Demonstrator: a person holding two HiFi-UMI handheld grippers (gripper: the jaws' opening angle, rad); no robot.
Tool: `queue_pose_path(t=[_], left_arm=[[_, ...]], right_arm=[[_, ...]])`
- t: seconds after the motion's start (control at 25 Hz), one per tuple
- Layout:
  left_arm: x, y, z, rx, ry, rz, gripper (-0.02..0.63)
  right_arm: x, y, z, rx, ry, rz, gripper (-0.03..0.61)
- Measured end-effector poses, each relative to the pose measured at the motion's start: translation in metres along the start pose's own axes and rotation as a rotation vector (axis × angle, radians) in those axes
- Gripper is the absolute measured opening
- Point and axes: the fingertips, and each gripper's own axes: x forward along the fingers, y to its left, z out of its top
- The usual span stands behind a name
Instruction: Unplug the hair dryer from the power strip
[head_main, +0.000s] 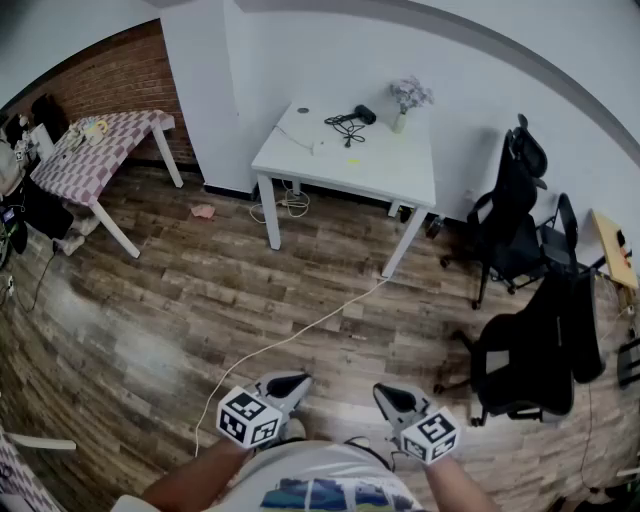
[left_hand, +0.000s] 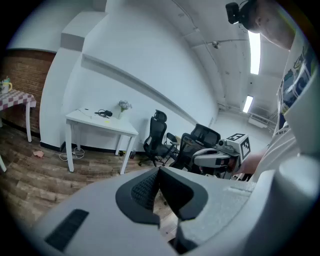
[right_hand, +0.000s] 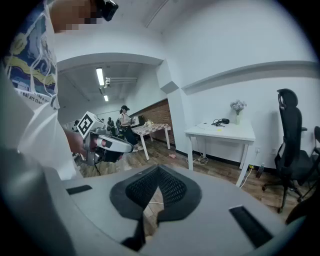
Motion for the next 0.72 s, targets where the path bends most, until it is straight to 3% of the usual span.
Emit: queue_pose_path(t=[0.44,0.52,0.72], left_arm=[[-0.043,0.037,-0.012,0.003,-0.002,0.003,0.004],[-0.045,0.042,-0.012,-0.003,-0.01,0.005,0.004],[-0.029,0.051,-0.012,-0.012,-0.002,0.001,0.005]], right_arm=[[0.055,0.057,0.004,-0.033,0.042,0.068,-0.003],[0.058,0.058,0.002,-0.015,0.069,0.056,-0.003],[0.062,0.042,0.007,0.07,0.018,0.07,-0.002]])
